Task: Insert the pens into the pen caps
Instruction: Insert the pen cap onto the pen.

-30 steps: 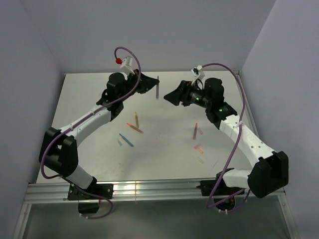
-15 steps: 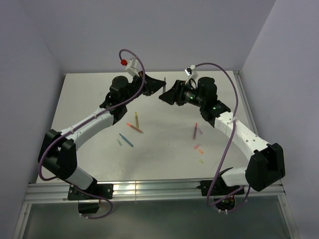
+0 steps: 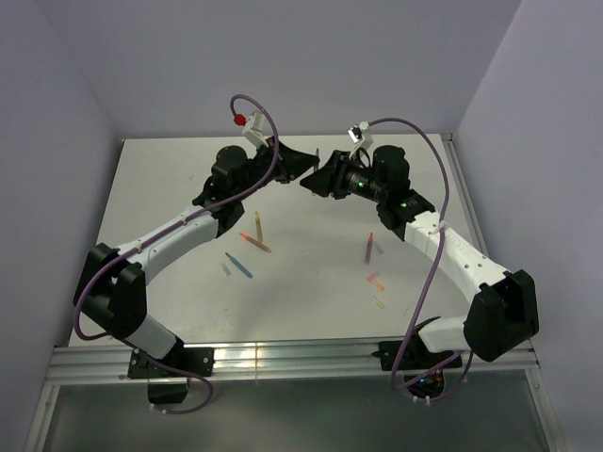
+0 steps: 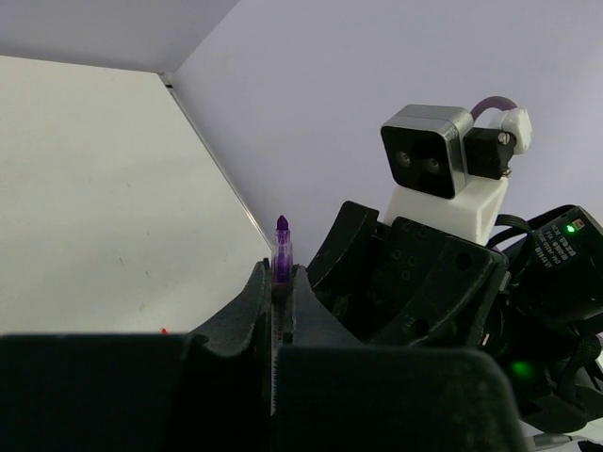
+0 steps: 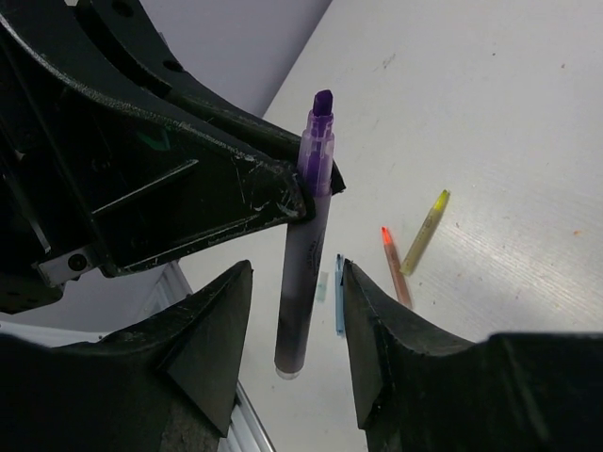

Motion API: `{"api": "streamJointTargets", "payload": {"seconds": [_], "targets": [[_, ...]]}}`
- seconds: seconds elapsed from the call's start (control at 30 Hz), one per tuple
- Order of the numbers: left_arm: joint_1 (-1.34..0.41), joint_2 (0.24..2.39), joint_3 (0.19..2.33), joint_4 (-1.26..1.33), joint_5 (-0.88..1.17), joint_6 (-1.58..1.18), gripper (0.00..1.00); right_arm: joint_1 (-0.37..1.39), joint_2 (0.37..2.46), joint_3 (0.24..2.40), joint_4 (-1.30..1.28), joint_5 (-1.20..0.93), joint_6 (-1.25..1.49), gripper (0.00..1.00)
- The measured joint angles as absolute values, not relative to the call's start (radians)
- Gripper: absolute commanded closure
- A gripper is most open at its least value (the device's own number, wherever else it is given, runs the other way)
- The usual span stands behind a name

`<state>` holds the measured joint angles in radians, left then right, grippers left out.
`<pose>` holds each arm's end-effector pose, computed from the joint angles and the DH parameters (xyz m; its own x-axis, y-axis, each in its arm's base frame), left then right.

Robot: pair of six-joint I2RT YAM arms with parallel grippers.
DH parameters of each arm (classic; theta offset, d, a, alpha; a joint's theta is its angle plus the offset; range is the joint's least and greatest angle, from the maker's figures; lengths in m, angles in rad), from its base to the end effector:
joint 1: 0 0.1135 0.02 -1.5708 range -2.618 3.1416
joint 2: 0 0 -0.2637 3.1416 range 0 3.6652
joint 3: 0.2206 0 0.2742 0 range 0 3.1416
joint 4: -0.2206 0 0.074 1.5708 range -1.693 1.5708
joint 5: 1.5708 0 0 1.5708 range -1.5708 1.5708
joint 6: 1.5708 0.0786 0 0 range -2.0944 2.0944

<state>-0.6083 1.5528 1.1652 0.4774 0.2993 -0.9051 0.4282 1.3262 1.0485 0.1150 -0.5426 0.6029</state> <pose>0.3430 -0.2671 0.3450 -0.5736 -0.5164 -0.6359 0.5440 0.3403 -0.7670 0.3191 0.1903 0.3308 -0.5859 0.2664 -0.7654 -0.5912 0.5056 0.6284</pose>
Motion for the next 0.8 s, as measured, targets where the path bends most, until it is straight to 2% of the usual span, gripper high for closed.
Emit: {"api": "streamJointTargets", "payload": {"seconds": [0.3,0.47,0.7,0.8], "targets": [[-0.618,1.554,1.165,0.516,0.3,-0.908,1.0,0.429,1.329,1.048,0.121,-0.546,0.615,0.62],[-0.621,1.555,1.165,0.519,0.3,-0.908,1.0,0.429,1.329,1.048,0.121,-0.546,0.617,0.66],[-0.624,1.559,1.165,0.528,0.304,-0.907,1.0,0.429,1.33,1.049,0.118,-0.542,0.621,1.0],[-0.625,1.565,1.165,0.53,0.304,-0.903,0.99,0.429,1.33,1.049,0.108,-0.534,0.619,1.0]]}}
